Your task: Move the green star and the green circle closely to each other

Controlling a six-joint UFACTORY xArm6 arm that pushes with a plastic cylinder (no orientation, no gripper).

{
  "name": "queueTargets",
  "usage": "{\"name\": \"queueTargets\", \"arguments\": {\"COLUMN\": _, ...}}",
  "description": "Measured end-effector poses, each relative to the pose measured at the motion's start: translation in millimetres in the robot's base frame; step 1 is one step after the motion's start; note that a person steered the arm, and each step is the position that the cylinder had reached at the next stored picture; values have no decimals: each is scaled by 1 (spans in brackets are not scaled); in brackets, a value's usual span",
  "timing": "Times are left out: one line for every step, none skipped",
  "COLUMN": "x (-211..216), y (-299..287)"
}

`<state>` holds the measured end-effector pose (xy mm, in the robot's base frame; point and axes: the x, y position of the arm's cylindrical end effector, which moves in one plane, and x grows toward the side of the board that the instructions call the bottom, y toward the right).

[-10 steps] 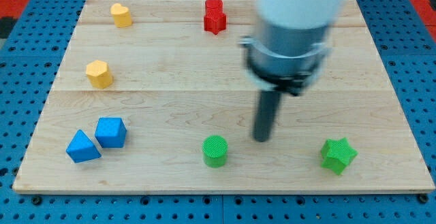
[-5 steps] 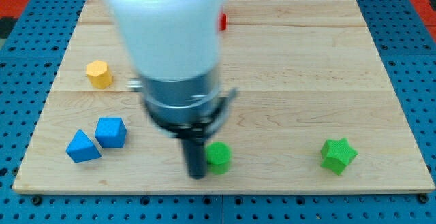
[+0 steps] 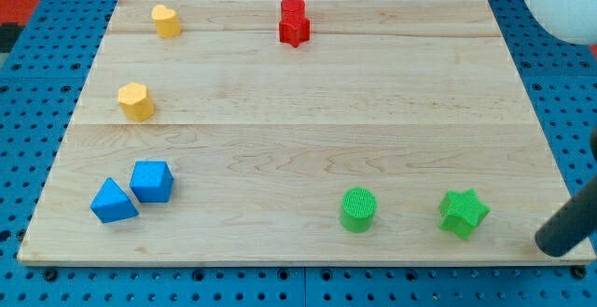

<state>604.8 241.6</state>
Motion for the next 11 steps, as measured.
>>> {"name": "queueTargets", "arguments": {"x": -9, "y": -72}}
{"name": "queueTargets", "arguments": {"x": -9, "y": -144}}
{"name": "queueTargets", "arguments": {"x": -6, "y": -178}}
{"name": "queueTargets", "arguments": {"x": -3, "y": -178}}
{"name": "queueTargets", "arguments": {"x": -3, "y": -149}}
{"name": "queueTargets", "arguments": {"x": -5, "y": -92}}
{"name": "queueTargets", "arguments": {"x": 2, "y": -65}}
{"name": "queueTargets", "arguments": {"x": -27, "y": -54}}
{"name": "queueTargets", "arguments": {"x": -64, "y": -102}}
{"name": "queueTargets", "arguments": {"x": 5, "y": -78}}
{"name": "queueTargets", "arguments": {"x": 6, "y": -136}}
